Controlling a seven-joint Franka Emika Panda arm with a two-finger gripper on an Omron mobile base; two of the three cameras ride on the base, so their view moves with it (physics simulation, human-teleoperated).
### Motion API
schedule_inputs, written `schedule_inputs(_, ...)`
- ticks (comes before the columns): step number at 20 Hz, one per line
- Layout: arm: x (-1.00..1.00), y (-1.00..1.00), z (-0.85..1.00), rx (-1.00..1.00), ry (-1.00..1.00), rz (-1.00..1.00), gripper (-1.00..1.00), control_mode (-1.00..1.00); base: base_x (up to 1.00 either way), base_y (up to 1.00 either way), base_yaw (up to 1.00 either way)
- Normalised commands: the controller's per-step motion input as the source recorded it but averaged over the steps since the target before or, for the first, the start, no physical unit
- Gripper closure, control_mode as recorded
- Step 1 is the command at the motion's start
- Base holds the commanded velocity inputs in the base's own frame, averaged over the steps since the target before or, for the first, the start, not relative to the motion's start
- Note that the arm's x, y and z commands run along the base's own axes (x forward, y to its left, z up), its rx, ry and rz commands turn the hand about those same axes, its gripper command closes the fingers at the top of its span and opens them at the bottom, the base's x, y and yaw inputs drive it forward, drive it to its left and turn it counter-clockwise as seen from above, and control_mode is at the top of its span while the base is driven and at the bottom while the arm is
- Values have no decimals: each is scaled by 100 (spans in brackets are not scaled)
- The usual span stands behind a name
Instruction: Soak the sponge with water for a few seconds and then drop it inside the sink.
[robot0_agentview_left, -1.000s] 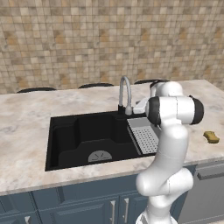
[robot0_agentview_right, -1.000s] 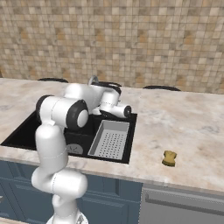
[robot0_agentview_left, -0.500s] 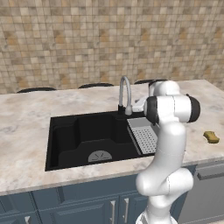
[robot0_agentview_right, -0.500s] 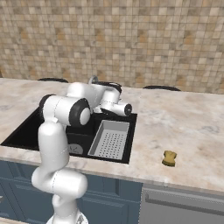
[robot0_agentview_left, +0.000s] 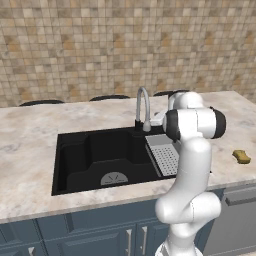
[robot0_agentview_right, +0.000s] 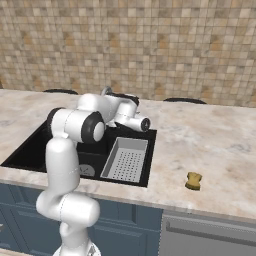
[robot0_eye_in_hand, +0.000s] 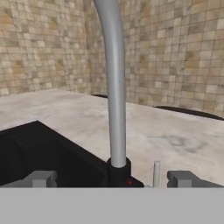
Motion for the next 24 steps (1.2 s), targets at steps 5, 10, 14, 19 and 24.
schedule_inputs(5,0,0,-13,0,-4,-9,-100,-100,0,0,0)
schedule_inputs(10,0,1,-11,0,-3,-6,-100,-100,0,0,0)
schedule_inputs(14,0,5,-7,0,0,-3,-100,-100,0,0,0)
schedule_inputs(19,5,1,-1,0,0,-1,-100,-100,0,0,0)
schedule_inputs(24,6,0,-1,0,0,0,-100,-100,0,0,0)
